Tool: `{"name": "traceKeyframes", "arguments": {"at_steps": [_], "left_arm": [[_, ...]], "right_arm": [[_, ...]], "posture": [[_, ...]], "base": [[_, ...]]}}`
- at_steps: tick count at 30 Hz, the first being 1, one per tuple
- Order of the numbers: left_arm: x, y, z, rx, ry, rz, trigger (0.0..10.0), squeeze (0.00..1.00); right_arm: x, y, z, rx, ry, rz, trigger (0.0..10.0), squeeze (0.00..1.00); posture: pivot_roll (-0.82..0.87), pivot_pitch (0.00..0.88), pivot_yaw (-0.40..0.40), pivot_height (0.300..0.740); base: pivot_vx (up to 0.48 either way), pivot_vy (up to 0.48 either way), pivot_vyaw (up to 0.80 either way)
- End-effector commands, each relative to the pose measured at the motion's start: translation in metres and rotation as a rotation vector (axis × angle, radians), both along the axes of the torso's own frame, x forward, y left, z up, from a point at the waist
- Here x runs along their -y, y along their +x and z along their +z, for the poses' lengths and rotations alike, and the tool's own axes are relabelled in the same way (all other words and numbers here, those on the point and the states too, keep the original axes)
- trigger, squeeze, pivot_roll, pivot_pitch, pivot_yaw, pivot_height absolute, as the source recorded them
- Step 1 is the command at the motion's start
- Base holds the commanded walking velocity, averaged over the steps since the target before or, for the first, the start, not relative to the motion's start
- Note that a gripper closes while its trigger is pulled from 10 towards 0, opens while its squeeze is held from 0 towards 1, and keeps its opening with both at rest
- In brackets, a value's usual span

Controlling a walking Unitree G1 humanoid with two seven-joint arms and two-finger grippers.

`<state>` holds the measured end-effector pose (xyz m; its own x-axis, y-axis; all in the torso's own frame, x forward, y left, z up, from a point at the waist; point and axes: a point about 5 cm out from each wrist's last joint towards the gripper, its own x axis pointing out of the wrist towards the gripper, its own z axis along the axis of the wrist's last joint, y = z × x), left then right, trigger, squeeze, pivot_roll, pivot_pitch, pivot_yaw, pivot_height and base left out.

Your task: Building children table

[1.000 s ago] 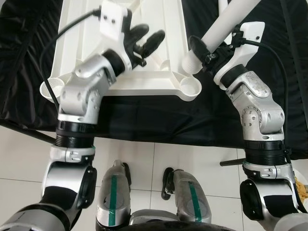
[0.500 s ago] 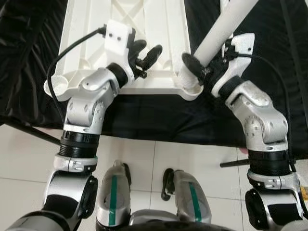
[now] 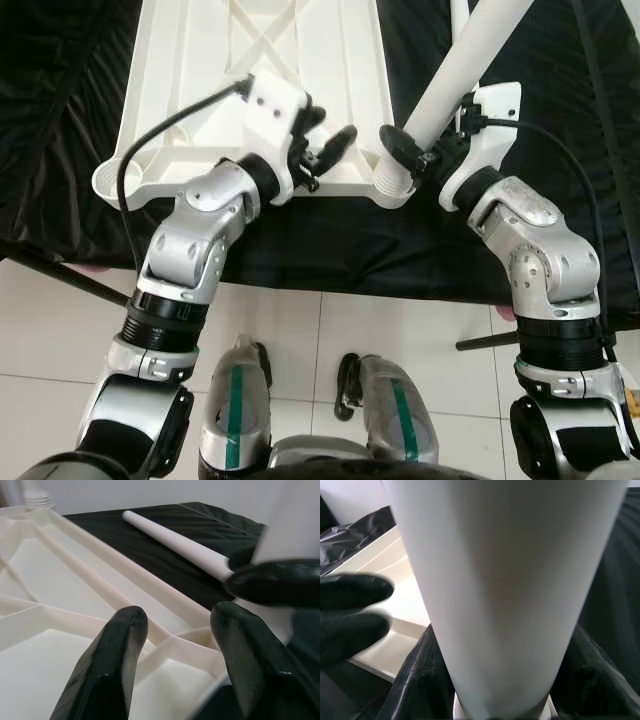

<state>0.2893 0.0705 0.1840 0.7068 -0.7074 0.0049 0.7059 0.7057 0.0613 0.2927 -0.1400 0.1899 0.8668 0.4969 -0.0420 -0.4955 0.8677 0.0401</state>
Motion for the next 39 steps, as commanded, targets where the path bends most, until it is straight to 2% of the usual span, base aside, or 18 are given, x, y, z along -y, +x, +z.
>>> {"name": "traceKeyframes", "arguments": {"at_steps": [1,3,8,15,23,35,39], "left_arm": [[0.006,-0.013,-0.005,0.004,0.040,-0.151,10.0,0.00],[0.006,-0.013,-0.005,0.004,0.040,-0.151,10.0,0.00],[0.005,-0.023,-0.010,0.004,0.084,-0.189,10.0,0.00],[0.003,-0.023,-0.007,0.010,0.082,-0.168,10.0,0.00],[-0.001,-0.024,-0.003,0.029,0.091,-0.154,10.0,0.00],[-0.005,-0.023,0.003,0.046,0.081,-0.120,10.0,0.00],[-0.005,-0.022,0.004,0.050,0.083,-0.118,10.0,0.00]], "right_arm": [[0.002,0.002,-0.010,-0.061,-0.026,-0.015,10.0,0.00],[0.002,0.002,-0.010,-0.061,-0.026,-0.015,10.0,0.00],[0.008,0.009,-0.012,-0.089,-0.025,-0.064,10.0,0.00],[0.012,0.016,-0.020,-0.145,0.019,-0.128,10.0,0.00],[0.010,0.017,-0.025,-0.162,0.029,-0.139,10.0,0.00],[0.005,0.003,-0.022,-0.018,-0.045,-0.104,10.0,0.00],[0.004,0.001,-0.024,-0.022,-0.052,-0.098,10.0,0.00]], "posture": [[0.07,0.066,-0.046,0.740],[0.07,0.066,-0.046,0.740],[0.08,0.075,-0.054,0.740],[0.08,0.086,-0.053,0.740],[0.09,0.096,-0.053,0.740],[0.08,0.106,-0.052,0.740],[0.08,0.106,-0.052,0.740]], "base": [[0.000,0.000,0.00],[0.000,0.000,0.00],[0.000,0.000,0.00],[0.000,0.000,0.00],[0.000,0.000,0.00],[0.000,0.000,0.00],[0.000,0.000,0.00]]}}
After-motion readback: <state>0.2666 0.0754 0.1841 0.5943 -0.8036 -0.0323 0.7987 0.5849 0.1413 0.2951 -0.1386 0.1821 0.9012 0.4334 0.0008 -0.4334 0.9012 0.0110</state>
